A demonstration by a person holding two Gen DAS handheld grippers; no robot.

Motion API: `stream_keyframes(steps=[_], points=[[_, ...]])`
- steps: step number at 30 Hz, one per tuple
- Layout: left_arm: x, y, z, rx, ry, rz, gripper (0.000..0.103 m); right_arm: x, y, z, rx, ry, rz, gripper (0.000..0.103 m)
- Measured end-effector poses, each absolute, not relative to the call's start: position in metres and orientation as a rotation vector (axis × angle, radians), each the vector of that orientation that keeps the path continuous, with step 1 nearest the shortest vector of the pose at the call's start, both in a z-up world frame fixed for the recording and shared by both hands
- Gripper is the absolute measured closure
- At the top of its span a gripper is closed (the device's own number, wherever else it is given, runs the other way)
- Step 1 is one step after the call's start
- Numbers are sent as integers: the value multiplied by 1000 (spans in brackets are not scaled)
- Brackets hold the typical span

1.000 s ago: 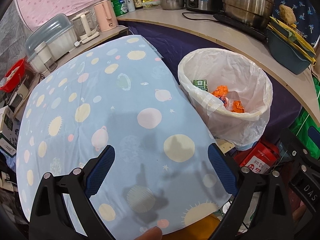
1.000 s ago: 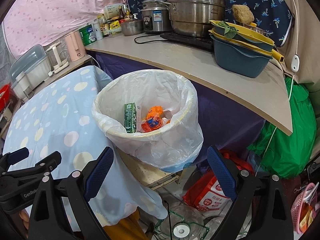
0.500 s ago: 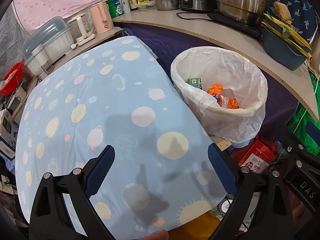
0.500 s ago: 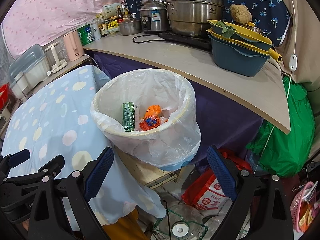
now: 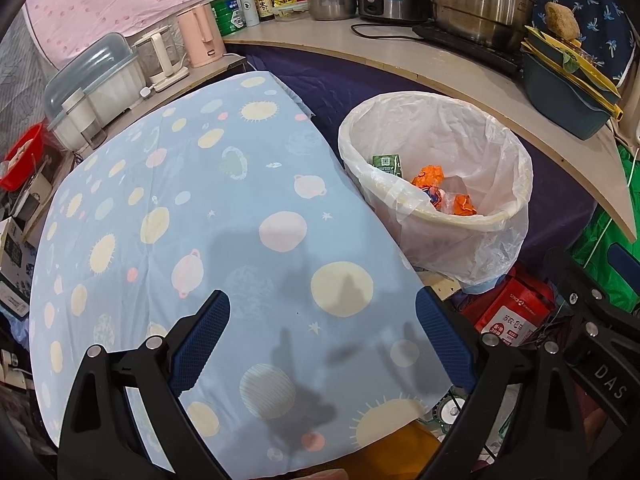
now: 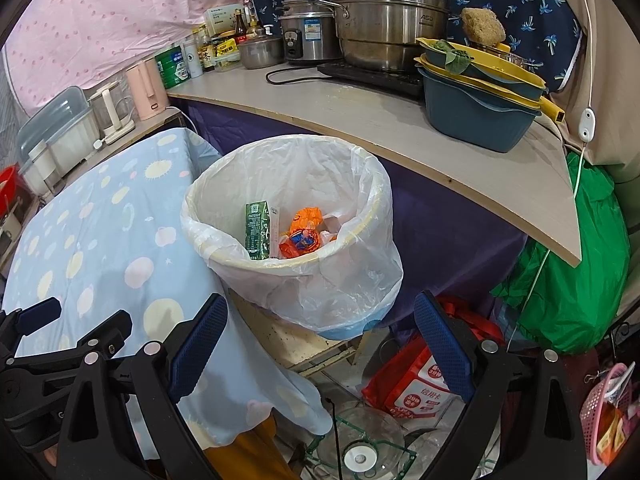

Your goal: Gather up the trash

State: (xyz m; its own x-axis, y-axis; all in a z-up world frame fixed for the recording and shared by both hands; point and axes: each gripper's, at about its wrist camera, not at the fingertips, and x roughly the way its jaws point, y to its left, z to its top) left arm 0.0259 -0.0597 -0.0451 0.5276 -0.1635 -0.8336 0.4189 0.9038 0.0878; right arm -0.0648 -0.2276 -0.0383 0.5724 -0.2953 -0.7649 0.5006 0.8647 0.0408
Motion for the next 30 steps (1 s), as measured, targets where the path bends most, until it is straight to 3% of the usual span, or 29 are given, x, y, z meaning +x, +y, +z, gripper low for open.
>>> stream_keyframes(steps=[30], points=[[39, -58, -46, 253, 966, -249, 14, -47, -236, -45, 248, 860, -409, 12]])
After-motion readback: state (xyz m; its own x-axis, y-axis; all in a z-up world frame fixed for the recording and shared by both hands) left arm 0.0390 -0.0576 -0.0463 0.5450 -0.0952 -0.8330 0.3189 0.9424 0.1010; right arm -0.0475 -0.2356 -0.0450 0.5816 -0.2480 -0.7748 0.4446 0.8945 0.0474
